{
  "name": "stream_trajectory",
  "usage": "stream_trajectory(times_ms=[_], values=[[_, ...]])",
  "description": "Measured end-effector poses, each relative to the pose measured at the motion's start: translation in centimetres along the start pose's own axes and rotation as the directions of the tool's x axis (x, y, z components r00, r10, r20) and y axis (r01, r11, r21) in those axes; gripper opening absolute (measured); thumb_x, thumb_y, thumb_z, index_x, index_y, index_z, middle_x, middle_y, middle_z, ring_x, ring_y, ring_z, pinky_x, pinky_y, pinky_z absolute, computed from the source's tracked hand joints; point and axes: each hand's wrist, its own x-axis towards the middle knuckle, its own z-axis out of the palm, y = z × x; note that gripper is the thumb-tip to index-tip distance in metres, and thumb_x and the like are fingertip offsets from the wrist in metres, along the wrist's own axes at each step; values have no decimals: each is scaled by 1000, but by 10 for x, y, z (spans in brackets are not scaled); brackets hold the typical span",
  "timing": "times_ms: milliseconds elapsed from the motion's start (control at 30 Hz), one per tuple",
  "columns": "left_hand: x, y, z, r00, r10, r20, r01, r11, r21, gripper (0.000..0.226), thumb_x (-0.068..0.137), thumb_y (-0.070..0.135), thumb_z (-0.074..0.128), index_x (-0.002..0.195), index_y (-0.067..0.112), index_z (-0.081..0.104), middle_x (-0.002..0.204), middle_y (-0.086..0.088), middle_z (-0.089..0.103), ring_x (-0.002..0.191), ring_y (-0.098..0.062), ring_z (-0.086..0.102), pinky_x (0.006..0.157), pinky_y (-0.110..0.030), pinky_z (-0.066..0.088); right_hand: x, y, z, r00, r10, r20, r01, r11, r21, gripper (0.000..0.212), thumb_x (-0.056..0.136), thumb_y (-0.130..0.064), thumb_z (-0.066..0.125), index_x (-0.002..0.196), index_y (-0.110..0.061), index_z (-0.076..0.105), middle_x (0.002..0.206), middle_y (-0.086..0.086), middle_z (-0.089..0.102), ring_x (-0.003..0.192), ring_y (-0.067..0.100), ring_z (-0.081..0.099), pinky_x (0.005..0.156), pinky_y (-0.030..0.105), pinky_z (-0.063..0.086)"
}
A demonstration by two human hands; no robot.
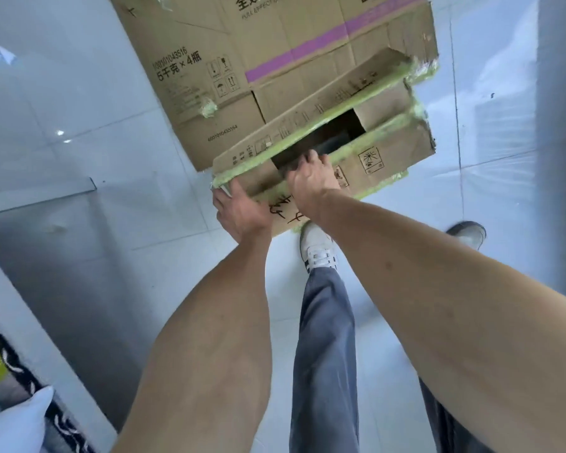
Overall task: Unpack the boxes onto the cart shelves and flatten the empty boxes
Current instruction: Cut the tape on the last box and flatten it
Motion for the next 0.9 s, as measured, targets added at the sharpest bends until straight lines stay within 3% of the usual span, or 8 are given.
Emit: stream_trajectory(times_ms=[167,333,433,567,633,733,800,900], values=[[2,-6,-26,997,6,-81,-12,997,-72,70,74,7,56,141,18,39,154,-18,26,140,-34,30,109,-41,31,-22,-12,-1,994,70,-87,-68,997,27,36,91,-10,47,126,-15,50,119,9,55,115,27,46,93,43,36],[-12,17,-58,946,-187,-266,121,962,-245,56,99,29,36,153,17,29,159,-21,18,143,-32,26,112,-42,20,-51,1,-22,962,35,-272,-6,994,106,35,90,-4,43,121,-18,46,100,2,65,92,25,59,87,41,33],[-13,40,-88,877,-407,-256,227,820,-526,58,102,43,30,154,19,27,159,-20,20,142,-33,29,114,-45,19,-63,8,-53,906,97,-411,-6,976,216,26,86,0,44,103,-19,49,92,2,64,87,27,58,83,39,30],[-7,62,-127,783,-619,-68,330,505,-798,62,100,50,27,154,20,24,157,-12,29,139,-30,34,109,-50,28,-66,33,-104,802,230,-551,-36,940,338,25,86,1,44,93,-22,38,78,0,50,75,29,53,73,39,26],[-14,69,-135,845,-521,-120,274,615,-740,60,99,41,30,153,15,27,154,-12,33,136,-30,37,108,-47,33,-67,49,-122,737,313,-600,-18,896,445,18,91,-5,44,94,-20,35,73,-1,46,66,30,45,67,37,26],[-37,88,-127,959,-189,-209,60,862,-504,58,98,31,41,152,14,31,157,-13,29,141,-32,32,113,-48,30,-75,65,-131,658,488,-574,3,760,650,7,97,-16,43,103,-13,40,74,2,49,66,29,42,63,37,30],[-51,101,-115,990,-51,-129,2,935,-355,53,97,28,44,148,14,38,155,-15,31,140,-33,32,113,-48,29,-81,65,-126,617,638,-461,-16,596,803,13,99,-18,42,109,-10,42,79,7,58,71,29,52,65,40,40],[-71,123,-90,997,46,67,-28,968,-251,41,96,24,46,135,12,50,139,-17,42,129,-33,43,103,-44,39,-90,78,-97,556,822,-124,-119,226,967,16,100,-18,42,113,-9,43,96,13,65,88,31,64,73,40,45]])
